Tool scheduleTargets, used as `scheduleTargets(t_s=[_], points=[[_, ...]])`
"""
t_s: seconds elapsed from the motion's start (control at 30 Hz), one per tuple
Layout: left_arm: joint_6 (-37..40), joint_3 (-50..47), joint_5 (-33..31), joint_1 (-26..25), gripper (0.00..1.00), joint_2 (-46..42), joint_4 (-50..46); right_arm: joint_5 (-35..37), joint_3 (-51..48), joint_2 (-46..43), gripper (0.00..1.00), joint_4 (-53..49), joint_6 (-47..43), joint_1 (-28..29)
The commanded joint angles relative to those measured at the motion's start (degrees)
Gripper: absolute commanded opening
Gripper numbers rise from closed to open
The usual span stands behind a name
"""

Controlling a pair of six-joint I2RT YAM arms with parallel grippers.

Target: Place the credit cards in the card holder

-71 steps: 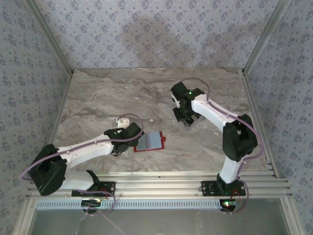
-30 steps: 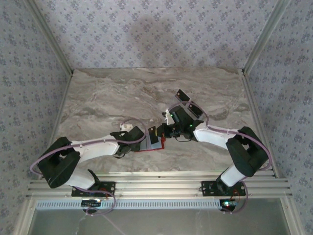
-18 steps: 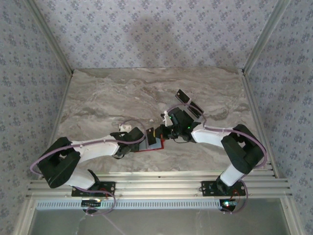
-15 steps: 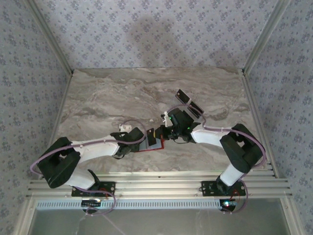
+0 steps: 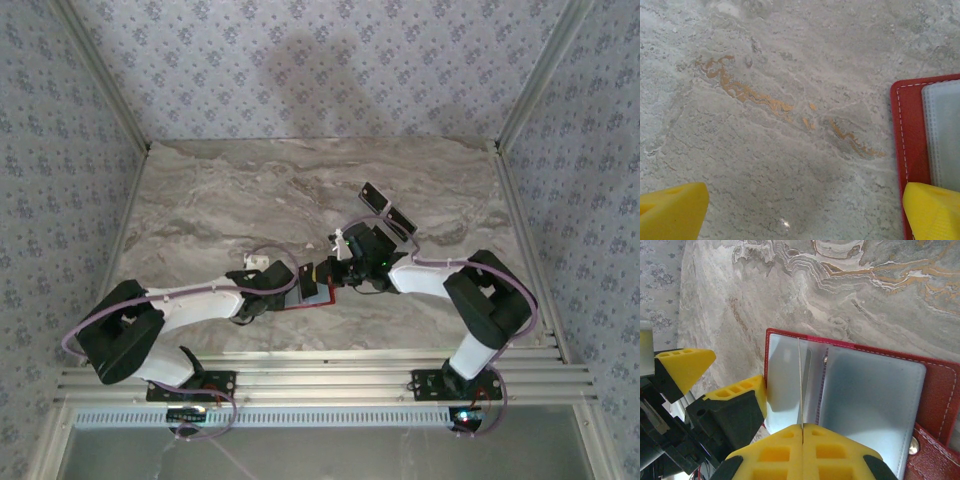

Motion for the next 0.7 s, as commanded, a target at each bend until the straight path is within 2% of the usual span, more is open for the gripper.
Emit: scheduleTargets(t_s=[0.0,0.67], points=[[-0.81,-0.49,-1.02,-0.50,1.00,0.48,-2.15,-0.72,-0.73,0.96,0.00,1.52,1.09,0.51],[-0.74,-0.58,-0.94,-0.54,1.00,0.64,-2.07,-1.19,-3.28,2.44,0.00,6.23,4.14,0.57]])
